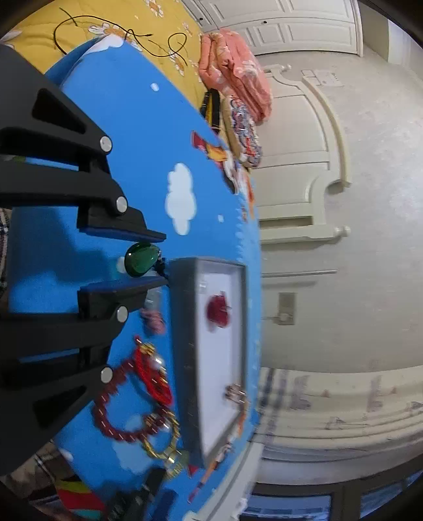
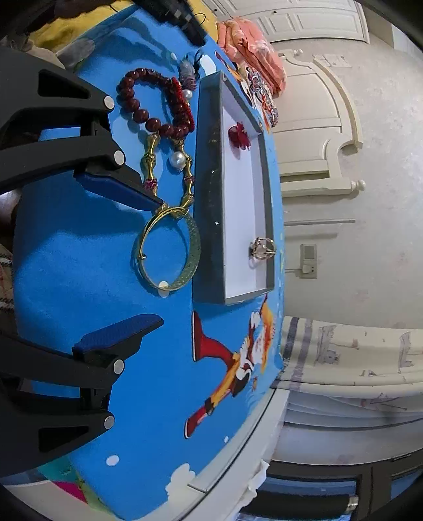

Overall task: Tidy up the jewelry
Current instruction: 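Grasp the green pendant with the left tool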

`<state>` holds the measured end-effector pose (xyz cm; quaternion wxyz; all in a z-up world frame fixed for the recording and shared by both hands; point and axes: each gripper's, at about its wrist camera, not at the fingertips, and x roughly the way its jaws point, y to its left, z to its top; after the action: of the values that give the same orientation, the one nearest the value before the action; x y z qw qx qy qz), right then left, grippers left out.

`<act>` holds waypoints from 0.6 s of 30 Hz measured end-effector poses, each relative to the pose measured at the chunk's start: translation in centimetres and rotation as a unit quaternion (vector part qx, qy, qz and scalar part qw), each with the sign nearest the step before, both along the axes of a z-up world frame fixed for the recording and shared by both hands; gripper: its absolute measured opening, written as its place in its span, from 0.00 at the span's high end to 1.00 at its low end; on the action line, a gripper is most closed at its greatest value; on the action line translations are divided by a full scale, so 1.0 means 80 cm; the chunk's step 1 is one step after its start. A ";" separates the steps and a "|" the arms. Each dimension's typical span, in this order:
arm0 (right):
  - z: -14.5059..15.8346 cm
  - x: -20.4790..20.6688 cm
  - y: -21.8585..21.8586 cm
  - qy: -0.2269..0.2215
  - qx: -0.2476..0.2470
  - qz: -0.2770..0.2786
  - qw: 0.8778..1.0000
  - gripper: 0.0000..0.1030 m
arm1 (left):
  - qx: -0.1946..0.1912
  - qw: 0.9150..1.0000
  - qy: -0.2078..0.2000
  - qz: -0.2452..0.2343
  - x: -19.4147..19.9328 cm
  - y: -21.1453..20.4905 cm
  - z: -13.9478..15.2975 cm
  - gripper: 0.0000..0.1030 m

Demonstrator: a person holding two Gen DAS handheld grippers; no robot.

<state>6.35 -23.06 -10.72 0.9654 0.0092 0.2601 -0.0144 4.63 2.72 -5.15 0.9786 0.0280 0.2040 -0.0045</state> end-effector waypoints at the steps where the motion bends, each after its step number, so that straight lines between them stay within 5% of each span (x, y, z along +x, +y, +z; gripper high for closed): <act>1: 0.000 0.001 0.001 -0.002 -0.001 0.000 1.000 0.37 | -0.004 1.000 -0.009 -0.002 -0.005 0.000 0.005 0.80; 11: -0.001 0.013 0.002 -0.006 -0.001 0.010 1.000 0.36 | 0.006 0.997 -0.050 -0.061 -0.023 -0.031 0.031 0.80; 18: 0.000 0.021 0.002 -0.006 0.000 0.013 1.000 0.33 | 0.004 0.997 -0.001 -0.071 -0.009 -0.036 0.007 0.80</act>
<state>8.03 -22.88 -10.71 0.9670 0.0064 0.2547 -0.0019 3.93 -0.15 -4.59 0.9758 0.0463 0.2006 -0.0734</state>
